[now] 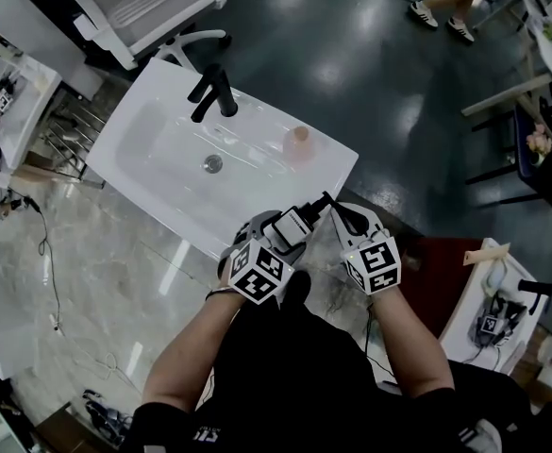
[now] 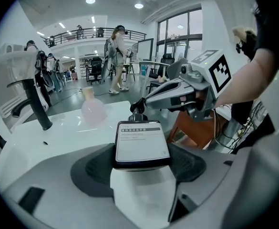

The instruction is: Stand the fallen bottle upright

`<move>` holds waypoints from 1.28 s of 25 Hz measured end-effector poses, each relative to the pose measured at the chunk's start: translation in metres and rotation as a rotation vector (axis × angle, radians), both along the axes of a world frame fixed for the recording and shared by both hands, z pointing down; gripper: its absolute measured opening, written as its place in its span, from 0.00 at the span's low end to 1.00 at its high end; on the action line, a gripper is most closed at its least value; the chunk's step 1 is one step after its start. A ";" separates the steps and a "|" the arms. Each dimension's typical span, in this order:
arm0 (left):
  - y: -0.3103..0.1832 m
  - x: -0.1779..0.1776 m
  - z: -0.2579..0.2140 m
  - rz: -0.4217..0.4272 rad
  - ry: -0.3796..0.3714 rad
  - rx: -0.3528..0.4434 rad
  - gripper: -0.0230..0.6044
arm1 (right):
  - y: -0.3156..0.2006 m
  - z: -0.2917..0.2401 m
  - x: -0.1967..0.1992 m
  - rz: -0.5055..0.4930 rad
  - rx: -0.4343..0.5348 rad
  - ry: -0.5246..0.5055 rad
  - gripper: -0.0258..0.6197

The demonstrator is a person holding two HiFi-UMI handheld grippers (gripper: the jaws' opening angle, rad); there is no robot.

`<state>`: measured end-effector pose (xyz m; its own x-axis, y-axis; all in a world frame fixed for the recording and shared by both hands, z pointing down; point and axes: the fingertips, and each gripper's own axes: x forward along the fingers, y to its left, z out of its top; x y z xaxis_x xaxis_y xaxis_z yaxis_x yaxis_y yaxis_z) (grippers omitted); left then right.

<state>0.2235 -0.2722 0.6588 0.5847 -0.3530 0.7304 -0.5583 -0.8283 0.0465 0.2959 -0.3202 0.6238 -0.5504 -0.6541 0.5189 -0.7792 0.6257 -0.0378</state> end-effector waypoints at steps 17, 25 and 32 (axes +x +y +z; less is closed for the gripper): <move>-0.017 0.007 0.005 0.050 -0.049 -0.045 0.60 | -0.021 0.054 0.010 -0.057 -0.069 -0.029 0.22; -0.015 0.007 0.006 0.122 -0.065 -0.037 0.60 | -0.024 0.052 0.002 -0.075 0.004 0.072 0.14; -0.014 0.007 0.005 0.113 -0.065 0.003 0.60 | -0.022 0.003 0.006 -0.048 0.092 0.051 0.14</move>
<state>0.2306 -0.2861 0.6636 0.5727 -0.2901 0.7668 -0.4630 -0.8863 0.0105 0.3020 -0.3426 0.6272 -0.5563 -0.6741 0.4860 -0.7479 0.6610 0.0607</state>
